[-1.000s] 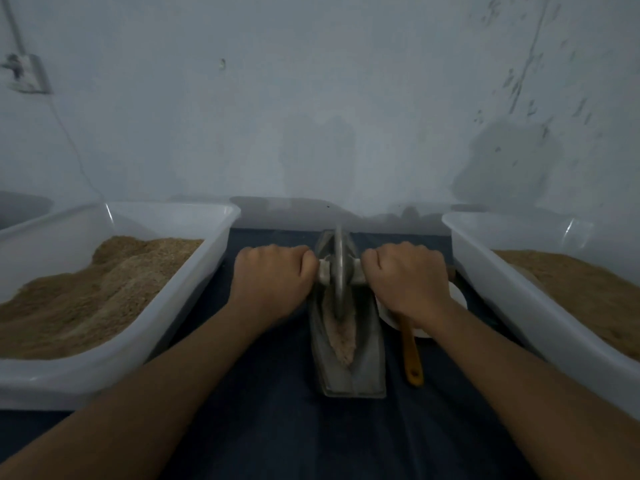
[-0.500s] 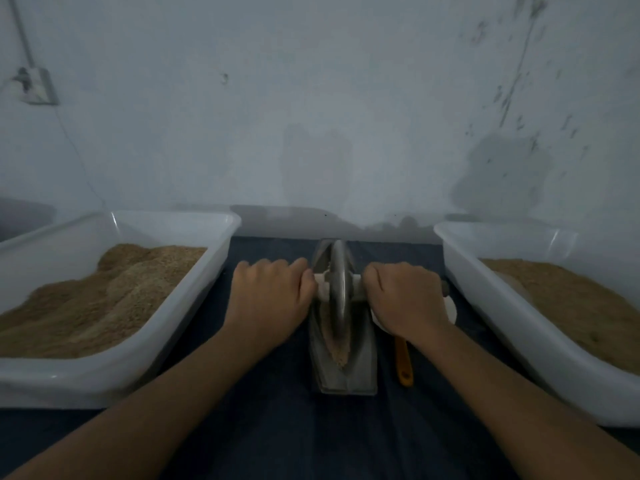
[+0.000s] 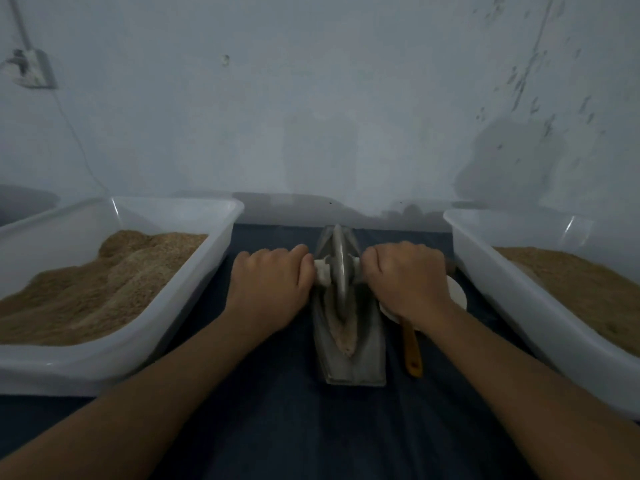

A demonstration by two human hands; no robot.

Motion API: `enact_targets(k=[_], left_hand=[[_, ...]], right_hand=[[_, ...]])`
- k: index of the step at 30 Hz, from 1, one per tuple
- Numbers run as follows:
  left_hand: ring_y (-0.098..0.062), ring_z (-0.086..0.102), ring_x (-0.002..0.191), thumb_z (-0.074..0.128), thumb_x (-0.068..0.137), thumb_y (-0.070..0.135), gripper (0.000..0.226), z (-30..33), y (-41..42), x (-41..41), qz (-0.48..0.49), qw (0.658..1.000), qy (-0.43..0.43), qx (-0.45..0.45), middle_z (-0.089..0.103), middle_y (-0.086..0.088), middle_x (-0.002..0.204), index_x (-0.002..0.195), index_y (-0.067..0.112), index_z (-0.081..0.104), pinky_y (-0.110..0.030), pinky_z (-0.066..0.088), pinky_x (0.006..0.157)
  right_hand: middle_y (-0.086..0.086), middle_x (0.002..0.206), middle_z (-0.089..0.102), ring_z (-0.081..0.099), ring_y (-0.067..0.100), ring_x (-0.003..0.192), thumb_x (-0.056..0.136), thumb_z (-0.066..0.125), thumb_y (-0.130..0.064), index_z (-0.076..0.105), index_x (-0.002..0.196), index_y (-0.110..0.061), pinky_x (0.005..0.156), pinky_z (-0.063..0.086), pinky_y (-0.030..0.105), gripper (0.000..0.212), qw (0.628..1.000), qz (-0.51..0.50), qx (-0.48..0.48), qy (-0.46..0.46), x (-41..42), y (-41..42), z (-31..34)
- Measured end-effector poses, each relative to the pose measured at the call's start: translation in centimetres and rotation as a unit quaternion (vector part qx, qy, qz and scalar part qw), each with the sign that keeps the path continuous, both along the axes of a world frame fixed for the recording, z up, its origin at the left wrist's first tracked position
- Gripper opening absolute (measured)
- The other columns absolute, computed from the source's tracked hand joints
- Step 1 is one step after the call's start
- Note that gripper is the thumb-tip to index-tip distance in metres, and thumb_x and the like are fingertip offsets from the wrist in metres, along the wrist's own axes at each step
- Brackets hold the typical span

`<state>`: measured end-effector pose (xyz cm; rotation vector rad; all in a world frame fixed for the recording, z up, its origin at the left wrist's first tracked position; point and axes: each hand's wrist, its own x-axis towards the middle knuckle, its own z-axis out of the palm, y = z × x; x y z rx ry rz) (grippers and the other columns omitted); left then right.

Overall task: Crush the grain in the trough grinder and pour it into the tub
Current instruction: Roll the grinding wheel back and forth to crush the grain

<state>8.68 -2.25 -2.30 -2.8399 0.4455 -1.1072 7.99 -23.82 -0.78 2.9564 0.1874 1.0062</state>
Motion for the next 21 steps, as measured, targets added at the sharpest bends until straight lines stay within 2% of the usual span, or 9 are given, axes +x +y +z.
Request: enact_targets(k=[2,5,8,9,11,13,16,18,21], left_hand=[[-0.021,0.042,0.059,0.033,0.101,0.025,0.018,0.2,-0.3,1.6,0.015,0.998,0.022,0.063,0.052,0.003,0.074,0.084,0.021,0.039,-0.031,0.025,0.053],[-0.024,0.043,0.069,0.032,0.101,0.023,0.015,1.2,-1.0,3.5,0.016,0.995,0.060,0.077,0.043,-0.002,0.079,0.088,0.021,0.039,-0.032,0.028,0.057],[-0.025,0.046,0.069,0.001,0.086,0.037,0.052,2.3,-1.8,4.1,0.017,0.996,0.067,0.057,0.038,0.000,0.072,0.084,0.019,0.050,-0.030,0.026,0.055],[-0.024,0.044,0.067,-0.001,0.083,0.036,0.050,2.4,-1.8,3.9,0.013,0.996,0.064,0.053,0.037,0.001,0.070,0.079,0.018,0.046,-0.029,0.027,0.056],[-0.022,0.043,0.062,0.015,0.093,0.028,0.030,1.9,-1.5,2.7,0.003,0.997,0.042,0.061,0.039,0.002,0.067,0.070,0.019,0.033,-0.030,0.029,0.057],[-0.022,0.043,0.058,0.019,0.097,0.030,0.030,1.3,-0.8,1.1,0.004,0.999,0.029,0.043,0.048,0.004,0.067,0.073,0.024,0.035,-0.032,0.028,0.058],[-0.021,0.043,0.061,0.017,0.103,0.038,0.036,0.3,0.0,-1.8,-0.006,1.000,-0.018,-0.020,0.051,0.006,0.072,0.080,0.026,0.042,-0.036,0.028,0.062],[-0.022,0.044,0.069,0.021,0.107,0.040,0.034,-0.5,0.3,-3.7,-0.025,0.999,-0.042,-0.024,0.048,0.005,0.079,0.086,0.027,0.043,-0.039,0.032,0.066],[-0.021,0.044,0.078,0.023,0.108,0.042,0.030,-1.0,0.6,-5.4,-0.034,0.998,-0.048,-0.025,0.046,0.004,0.088,0.092,0.028,0.044,-0.042,0.035,0.072]], right_hand=[[-0.007,0.071,0.045,0.042,0.017,0.063,0.091,0.000,-0.038,0.050,0.077,-0.021,0.057,0.025,0.032,0.055,0.999,-0.020,-0.032,0.024,2.4,-0.2,0.3],[-0.001,0.065,0.052,0.044,0.018,0.058,0.101,0.022,-0.043,0.056,0.067,-0.015,0.054,0.021,0.032,0.055,0.996,-0.027,0.043,0.069,4.7,-0.7,0.6],[0.001,0.067,0.052,0.044,0.019,0.059,0.102,0.027,-0.042,0.054,0.070,-0.015,0.054,0.020,0.032,0.050,0.993,-0.029,0.072,0.084,4.8,-1.2,0.3],[0.000,0.067,0.050,0.042,0.017,0.059,0.101,0.026,-0.041,0.052,0.071,-0.016,0.053,0.018,0.032,0.047,0.995,-0.025,0.059,0.080,4.3,-1.3,0.0],[-0.004,0.065,0.045,0.039,0.015,0.057,0.099,0.023,-0.037,0.045,0.069,-0.020,0.053,0.017,0.032,0.041,0.998,-0.013,0.023,0.051,2.9,-1.4,-0.5],[-0.006,0.059,0.040,0.035,0.013,0.052,0.096,0.019,-0.034,0.038,0.064,-0.023,0.051,0.016,0.031,0.039,1.000,0.006,-0.008,0.011,1.0,-1.0,-0.7],[-0.010,0.055,0.036,0.032,0.008,0.048,0.098,0.017,-0.037,0.031,0.063,-0.030,0.053,0.020,0.033,0.039,0.996,0.054,0.057,-0.030,-2.3,-0.4,-0.8],[-0.012,0.059,0.034,0.032,0.006,0.053,0.103,0.022,-0.036,0.033,0.068,-0.032,0.059,0.021,0.034,0.037,0.994,0.071,0.065,-0.057,-4.1,-0.6,-1.2],[-0.015,0.070,0.037,0.033,0.011,0.063,0.106,0.024,-0.034,0.048,0.079,-0.031,0.066,0.020,0.034,0.035,0.991,0.078,0.048,-0.096,-6.1,-0.9,-1.7]])
